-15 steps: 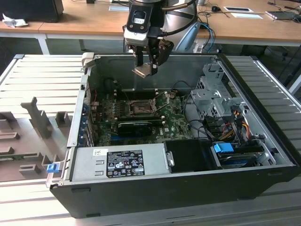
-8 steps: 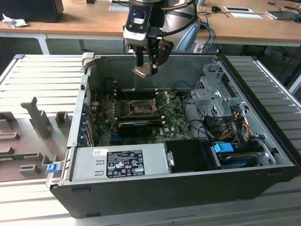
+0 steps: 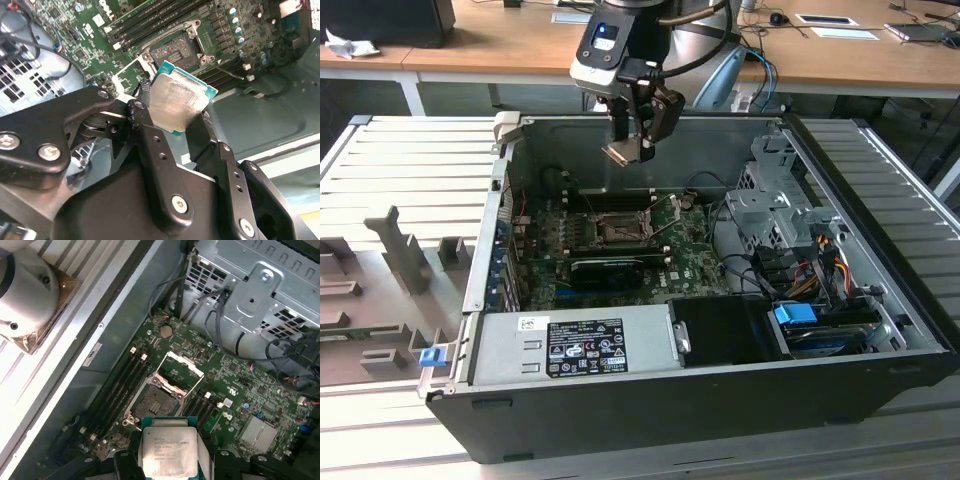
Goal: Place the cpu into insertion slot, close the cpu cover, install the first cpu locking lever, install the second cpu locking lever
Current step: 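Place the cpu into insertion slot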
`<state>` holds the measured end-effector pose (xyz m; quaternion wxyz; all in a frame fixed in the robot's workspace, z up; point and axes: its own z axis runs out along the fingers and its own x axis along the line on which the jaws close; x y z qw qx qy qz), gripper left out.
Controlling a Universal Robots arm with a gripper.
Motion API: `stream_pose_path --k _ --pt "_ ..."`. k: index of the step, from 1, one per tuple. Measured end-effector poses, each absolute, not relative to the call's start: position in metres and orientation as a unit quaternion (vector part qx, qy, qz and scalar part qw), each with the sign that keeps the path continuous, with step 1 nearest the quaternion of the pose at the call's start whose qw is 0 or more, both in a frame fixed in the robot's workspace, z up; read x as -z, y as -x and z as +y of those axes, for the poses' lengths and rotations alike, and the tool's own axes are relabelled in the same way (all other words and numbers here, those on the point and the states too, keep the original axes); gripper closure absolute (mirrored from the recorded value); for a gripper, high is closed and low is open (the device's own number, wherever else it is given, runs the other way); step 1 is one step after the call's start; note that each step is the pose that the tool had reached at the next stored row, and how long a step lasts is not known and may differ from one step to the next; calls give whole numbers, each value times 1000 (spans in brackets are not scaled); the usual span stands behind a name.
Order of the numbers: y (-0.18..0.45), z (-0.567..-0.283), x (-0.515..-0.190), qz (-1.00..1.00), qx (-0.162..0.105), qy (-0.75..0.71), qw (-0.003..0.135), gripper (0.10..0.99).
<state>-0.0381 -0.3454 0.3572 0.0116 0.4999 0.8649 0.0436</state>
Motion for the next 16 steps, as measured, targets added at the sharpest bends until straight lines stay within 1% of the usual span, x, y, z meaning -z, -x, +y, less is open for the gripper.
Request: stream_pose_path --k 9,16 --pt "38 -345 -340 852 -43 -522 13 557" --pt "38 -345 -330 816 -42 -576 16 557"
